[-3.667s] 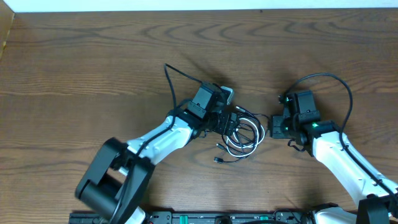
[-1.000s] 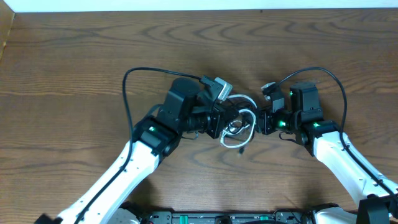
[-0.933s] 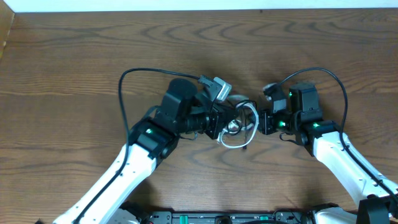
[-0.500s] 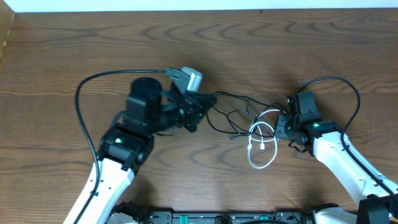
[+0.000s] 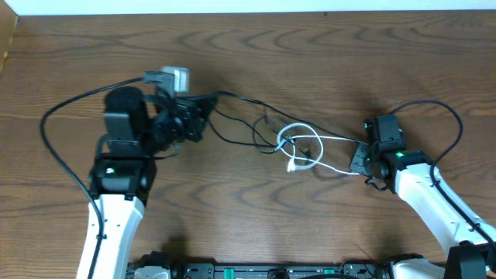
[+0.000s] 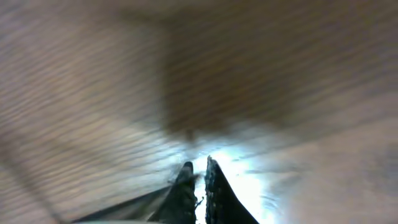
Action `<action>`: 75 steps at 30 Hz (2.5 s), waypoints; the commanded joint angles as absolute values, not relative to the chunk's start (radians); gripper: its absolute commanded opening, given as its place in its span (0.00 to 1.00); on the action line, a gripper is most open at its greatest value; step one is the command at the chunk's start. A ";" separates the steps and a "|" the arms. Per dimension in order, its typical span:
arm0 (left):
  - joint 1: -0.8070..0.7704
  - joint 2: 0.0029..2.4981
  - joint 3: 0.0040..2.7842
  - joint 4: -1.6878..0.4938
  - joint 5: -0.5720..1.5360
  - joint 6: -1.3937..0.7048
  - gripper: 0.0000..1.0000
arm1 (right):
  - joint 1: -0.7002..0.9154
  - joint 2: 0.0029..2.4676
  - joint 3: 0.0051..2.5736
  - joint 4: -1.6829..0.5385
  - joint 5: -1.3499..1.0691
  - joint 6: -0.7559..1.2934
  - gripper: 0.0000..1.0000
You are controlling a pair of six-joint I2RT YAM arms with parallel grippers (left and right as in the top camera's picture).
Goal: Untangle cables
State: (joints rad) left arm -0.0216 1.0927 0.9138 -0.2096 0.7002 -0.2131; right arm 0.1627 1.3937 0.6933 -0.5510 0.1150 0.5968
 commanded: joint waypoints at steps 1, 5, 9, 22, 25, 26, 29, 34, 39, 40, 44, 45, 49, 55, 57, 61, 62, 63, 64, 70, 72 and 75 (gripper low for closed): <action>0.062 1.077 0.918 -0.201 0.681 -0.211 0.07 | 0.125 1.393 0.692 -0.567 0.179 0.624 0.02; 0.151 1.077 0.918 -0.200 0.680 -0.212 0.07 | 0.088 1.393 0.692 -0.573 0.182 0.624 0.04; 0.222 1.077 0.918 -0.201 0.681 -0.212 0.08 | 0.041 1.393 0.692 -0.577 0.181 0.624 0.09; 0.268 1.077 0.918 -0.202 0.805 -0.268 0.07 | -0.081 1.393 0.692 -0.557 0.116 0.617 0.34; 0.231 1.077 0.918 -0.202 0.848 -0.268 0.07 | -0.080 1.393 0.692 -0.480 -0.093 0.475 0.41; 0.208 1.077 0.918 -0.202 0.849 -0.268 0.07 | -0.078 1.393 0.692 -0.448 -0.189 0.413 0.44; 0.127 1.082 0.918 -0.201 0.847 -0.265 0.07 | -0.068 1.393 0.692 -0.356 -0.556 0.203 0.54; -0.005 1.121 0.918 -0.202 0.811 -0.252 0.08 | -0.046 1.393 0.692 -0.306 -0.899 0.035 0.57; -0.115 1.194 0.918 -0.202 0.800 -0.252 0.07 | -0.031 1.393 0.692 -0.322 -0.979 -0.025 0.69; -0.133 1.209 0.918 -0.202 0.800 -0.252 0.07 | -0.030 1.393 0.692 -0.323 -0.974 -0.027 0.70; -0.202 1.263 0.918 -0.201 0.800 -0.252 0.07 | -0.030 1.393 0.692 -0.325 -0.890 0.004 0.71; -0.224 1.273 0.918 -0.201 0.801 -0.252 0.07 | -0.030 1.393 0.692 -0.325 -0.864 0.019 0.71; -0.316 1.279 0.918 -0.169 0.855 -0.252 0.07 | -0.029 1.393 0.692 -0.323 -0.837 0.029 0.72; -0.410 1.279 0.918 0.047 1.109 -0.253 0.08 | 0.000 1.393 0.692 -0.320 -0.868 -0.007 0.75; -0.429 1.279 0.918 0.081 1.114 -0.258 0.08 | 0.017 1.393 0.692 -0.314 -0.871 -0.017 0.77; -0.444 1.280 0.918 0.087 1.107 -0.258 0.08 | 0.052 1.393 0.692 -0.284 -0.871 -0.017 0.79; -0.444 1.280 0.918 0.087 1.107 -0.258 0.08 | 0.062 1.393 0.692 -0.274 -0.871 -0.017 0.79; -0.444 1.280 0.918 0.088 1.107 -0.263 0.08 | 0.073 1.393 0.692 -0.261 -0.870 -0.017 0.79; -0.444 1.280 0.918 0.088 1.108 -0.265 0.08 | 0.080 1.393 0.692 -0.250 -0.870 -0.016 0.78; -0.444 1.280 0.918 0.088 1.115 -0.269 0.08 | 0.095 1.393 0.692 -0.216 -0.817 -0.015 0.43; -0.444 1.280 0.918 0.084 1.114 -0.268 0.08 | 0.094 1.393 0.692 -0.222 -0.742 0.004 0.01; -0.444 1.280 0.918 0.068 1.101 -0.266 0.28 | 0.094 1.393 0.692 -0.258 -0.531 0.123 0.01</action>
